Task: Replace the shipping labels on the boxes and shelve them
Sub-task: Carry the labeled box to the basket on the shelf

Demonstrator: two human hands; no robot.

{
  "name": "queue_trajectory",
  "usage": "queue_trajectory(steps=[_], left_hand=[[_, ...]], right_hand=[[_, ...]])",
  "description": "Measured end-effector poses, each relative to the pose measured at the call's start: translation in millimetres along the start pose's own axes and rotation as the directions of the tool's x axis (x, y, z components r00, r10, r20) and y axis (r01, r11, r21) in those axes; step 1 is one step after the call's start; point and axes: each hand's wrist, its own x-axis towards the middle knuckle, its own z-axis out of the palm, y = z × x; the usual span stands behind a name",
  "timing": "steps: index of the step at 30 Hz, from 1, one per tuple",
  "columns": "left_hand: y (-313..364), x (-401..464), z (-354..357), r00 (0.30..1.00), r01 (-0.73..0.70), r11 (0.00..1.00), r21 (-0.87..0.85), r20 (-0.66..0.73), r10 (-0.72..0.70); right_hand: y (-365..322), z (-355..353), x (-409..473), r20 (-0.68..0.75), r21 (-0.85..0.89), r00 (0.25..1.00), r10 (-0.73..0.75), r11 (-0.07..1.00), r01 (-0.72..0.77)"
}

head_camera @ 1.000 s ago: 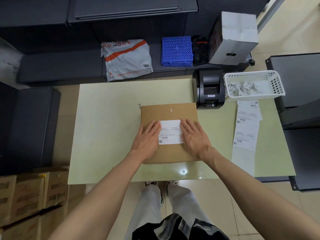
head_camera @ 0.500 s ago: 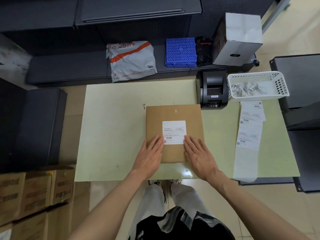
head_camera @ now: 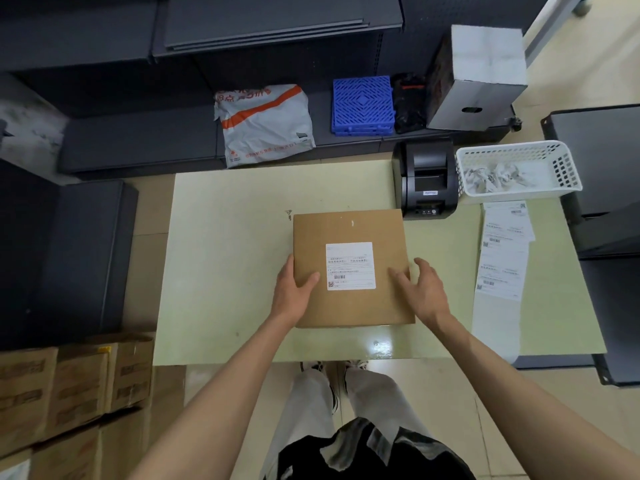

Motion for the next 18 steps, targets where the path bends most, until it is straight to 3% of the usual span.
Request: queue_trajectory(steps=[2, 7, 12, 18], left_hand=[[-1, 6, 3, 0.996, 0.088, 0.992, -0.095, 0.042, -0.084], [-12, 13, 8, 0.994, 0.112, 0.979, -0.171, 0.037, -0.107], [-12, 9, 4, 0.996, 0.091, 0.967, -0.238, 0.043, -0.083], [23, -18, -42, 0.999, -0.01, 0.959, -0.284, -0.05, -0.005]], right_hand=[[4, 3, 7, 0.078, 0.153, 0.995, 0.06, 0.986, -0.072], [11, 14, 5, 0.134, 0.32, 0.99, 0.035, 0.944, -0.077], [8, 15, 0, 0.102, 0.363, 0.994, -0.027, 0.932, -0.011], [-51, -6, -2, 0.075, 0.333, 0.98, -0.184, 0.931, 0.149]])
